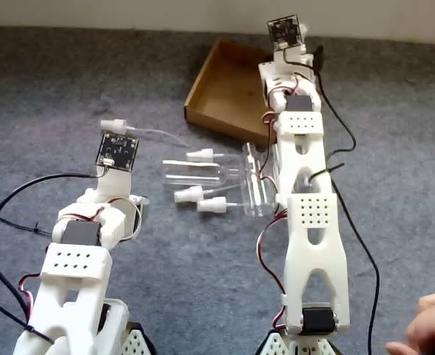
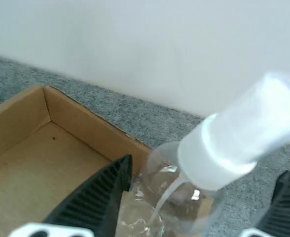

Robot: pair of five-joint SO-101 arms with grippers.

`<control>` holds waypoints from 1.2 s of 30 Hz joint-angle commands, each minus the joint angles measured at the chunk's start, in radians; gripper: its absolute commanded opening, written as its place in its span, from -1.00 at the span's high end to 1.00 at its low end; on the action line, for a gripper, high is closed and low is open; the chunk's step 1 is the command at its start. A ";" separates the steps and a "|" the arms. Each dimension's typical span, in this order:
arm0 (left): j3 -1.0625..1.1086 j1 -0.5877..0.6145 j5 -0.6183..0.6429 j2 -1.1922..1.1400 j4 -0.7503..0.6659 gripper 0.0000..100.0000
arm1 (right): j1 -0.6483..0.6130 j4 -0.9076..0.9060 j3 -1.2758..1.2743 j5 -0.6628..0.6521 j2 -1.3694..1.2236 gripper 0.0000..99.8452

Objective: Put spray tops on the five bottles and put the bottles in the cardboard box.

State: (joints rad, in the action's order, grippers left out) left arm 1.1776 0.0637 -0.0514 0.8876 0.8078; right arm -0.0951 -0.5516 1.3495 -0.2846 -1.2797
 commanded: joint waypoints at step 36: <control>0.018 0.013 -0.009 0.010 -0.055 0.66 | -0.044 -0.599 0.429 -0.017 0.766 0.22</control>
State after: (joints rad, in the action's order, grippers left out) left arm 1.1838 0.0637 -0.0514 0.8876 0.8032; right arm -0.1243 -1.0119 1.6441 -0.2908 -0.7181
